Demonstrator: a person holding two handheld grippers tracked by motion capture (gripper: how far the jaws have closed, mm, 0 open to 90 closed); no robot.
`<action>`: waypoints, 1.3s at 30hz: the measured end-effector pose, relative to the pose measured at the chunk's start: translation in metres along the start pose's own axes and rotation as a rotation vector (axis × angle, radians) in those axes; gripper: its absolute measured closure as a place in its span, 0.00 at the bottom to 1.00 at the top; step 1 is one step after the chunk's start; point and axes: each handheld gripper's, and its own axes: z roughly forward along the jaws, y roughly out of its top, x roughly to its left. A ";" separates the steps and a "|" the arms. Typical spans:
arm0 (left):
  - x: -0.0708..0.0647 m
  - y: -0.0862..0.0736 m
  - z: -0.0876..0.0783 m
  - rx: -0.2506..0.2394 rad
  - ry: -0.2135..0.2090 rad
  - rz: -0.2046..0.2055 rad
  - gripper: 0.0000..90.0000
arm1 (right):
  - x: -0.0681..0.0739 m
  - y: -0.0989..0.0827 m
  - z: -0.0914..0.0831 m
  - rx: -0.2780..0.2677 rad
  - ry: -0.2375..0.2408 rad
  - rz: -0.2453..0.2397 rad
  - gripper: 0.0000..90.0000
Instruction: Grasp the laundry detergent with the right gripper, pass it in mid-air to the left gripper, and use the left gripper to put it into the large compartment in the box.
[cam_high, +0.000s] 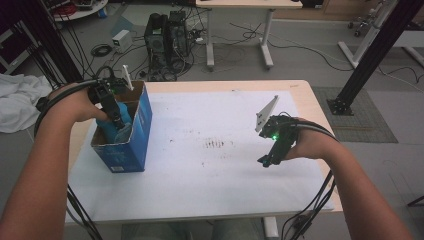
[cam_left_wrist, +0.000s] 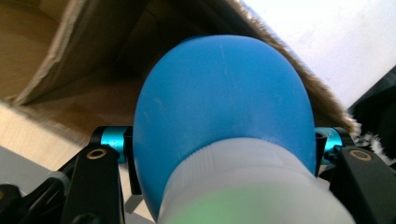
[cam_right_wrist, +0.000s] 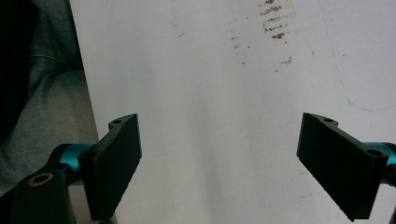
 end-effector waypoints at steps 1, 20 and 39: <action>0.000 0.000 0.004 0.001 -0.002 0.003 0.43 | 0.000 0.000 0.000 0.004 -0.002 0.004 0.14; 0.011 0.003 0.034 -0.005 -0.008 0.013 0.43 | -0.001 -0.001 0.009 0.007 0.009 0.009 0.14; 0.007 0.005 0.032 0.019 -0.004 0.008 0.37 | -0.001 -0.003 0.009 -0.001 0.007 0.005 0.14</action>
